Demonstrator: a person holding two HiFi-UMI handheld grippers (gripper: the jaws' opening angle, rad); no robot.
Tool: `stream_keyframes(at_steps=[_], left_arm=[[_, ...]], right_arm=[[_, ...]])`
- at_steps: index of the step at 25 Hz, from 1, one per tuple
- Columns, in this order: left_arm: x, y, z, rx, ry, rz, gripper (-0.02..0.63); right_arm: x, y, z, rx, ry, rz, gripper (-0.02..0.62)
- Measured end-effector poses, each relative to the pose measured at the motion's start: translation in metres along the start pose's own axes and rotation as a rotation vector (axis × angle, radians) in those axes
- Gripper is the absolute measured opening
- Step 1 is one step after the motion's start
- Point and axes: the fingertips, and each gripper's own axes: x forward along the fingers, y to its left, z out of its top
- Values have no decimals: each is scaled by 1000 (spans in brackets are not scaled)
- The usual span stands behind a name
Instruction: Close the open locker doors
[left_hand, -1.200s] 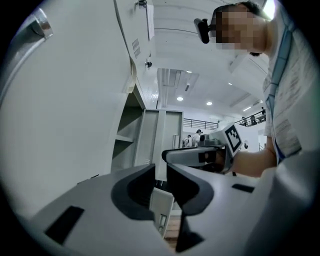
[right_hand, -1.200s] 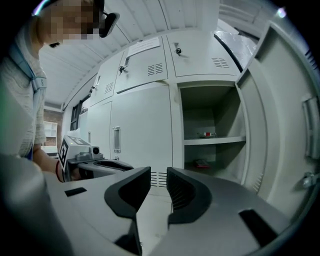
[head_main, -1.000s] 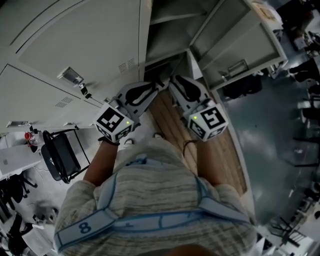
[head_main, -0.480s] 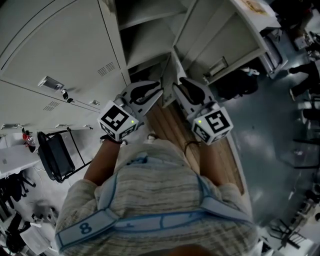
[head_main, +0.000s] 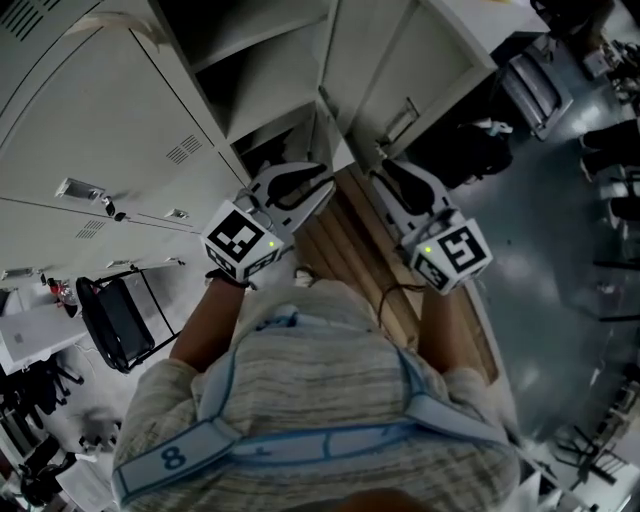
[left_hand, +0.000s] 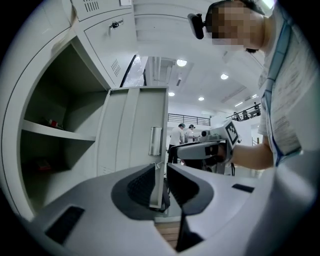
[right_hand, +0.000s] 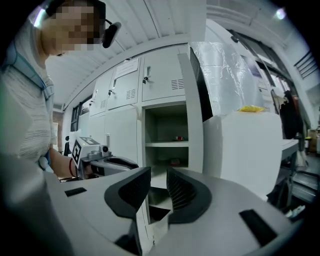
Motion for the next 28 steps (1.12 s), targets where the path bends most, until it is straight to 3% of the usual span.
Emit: stream_keyframes(at_steps=[15,19,28], left_arm=[[20,-7,6,26,25,-14,63],[18,-4,6,24,26,-2,62],[13,0,4,17,25,4,63]], right_arm=[[-13,-60,2,22,-58,8,78],[-11,-70,6,31,-73,53,78],[-3,-59,11,-61,-53,190,78]])
